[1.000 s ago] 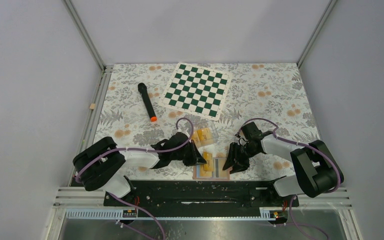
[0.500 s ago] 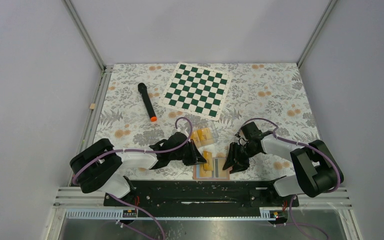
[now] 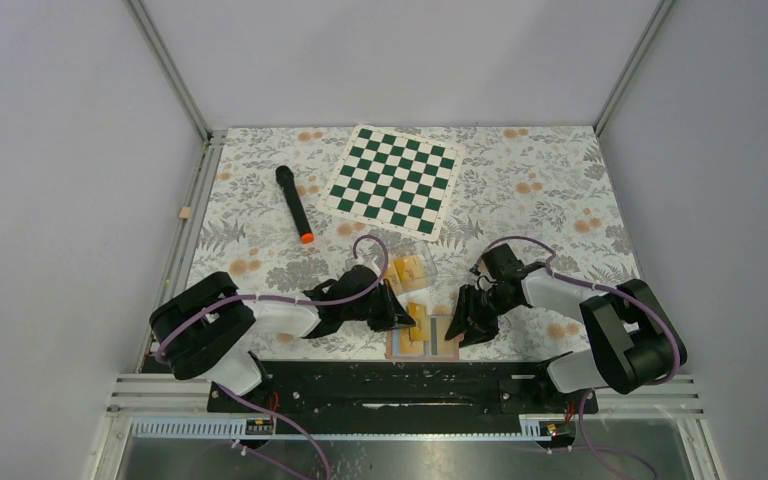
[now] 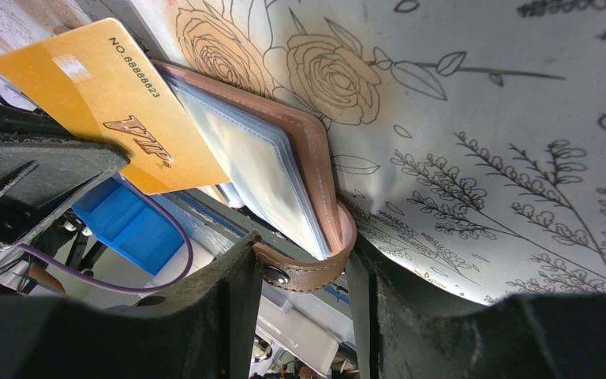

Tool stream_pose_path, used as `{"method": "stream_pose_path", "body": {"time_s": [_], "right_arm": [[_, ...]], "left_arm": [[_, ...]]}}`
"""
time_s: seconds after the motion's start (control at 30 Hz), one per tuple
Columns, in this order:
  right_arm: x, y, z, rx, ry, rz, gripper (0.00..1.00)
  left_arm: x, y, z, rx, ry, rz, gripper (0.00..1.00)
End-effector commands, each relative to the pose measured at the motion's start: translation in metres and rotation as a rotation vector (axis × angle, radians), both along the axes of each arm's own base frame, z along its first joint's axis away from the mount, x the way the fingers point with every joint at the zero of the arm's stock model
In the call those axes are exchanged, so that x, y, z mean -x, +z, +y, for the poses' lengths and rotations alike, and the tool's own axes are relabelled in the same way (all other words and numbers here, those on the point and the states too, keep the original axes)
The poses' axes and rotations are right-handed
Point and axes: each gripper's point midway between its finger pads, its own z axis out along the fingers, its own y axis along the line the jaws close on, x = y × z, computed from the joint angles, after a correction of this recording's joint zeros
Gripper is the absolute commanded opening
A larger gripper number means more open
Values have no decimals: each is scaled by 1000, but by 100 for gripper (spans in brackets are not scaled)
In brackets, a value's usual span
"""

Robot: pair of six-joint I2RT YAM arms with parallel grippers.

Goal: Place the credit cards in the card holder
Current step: Insert the credit card into the card holder.

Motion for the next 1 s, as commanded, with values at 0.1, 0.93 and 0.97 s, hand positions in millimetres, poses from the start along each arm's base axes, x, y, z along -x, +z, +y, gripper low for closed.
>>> {"method": "stream_pose_path", "body": {"time_s": [0.1, 0.93, 0.97], "right_arm": [[4, -7, -3, 18, 21, -5, 49], [3, -9, -1, 9, 12, -1, 49], [3, -9, -1, 8, 13, -1, 49]], "left_arm": [[-3, 16, -16, 66, -12, -31, 0], [34, 4, -20, 63, -48, 85, 0], [36, 4, -19, 64, -50, 90, 0]]}}
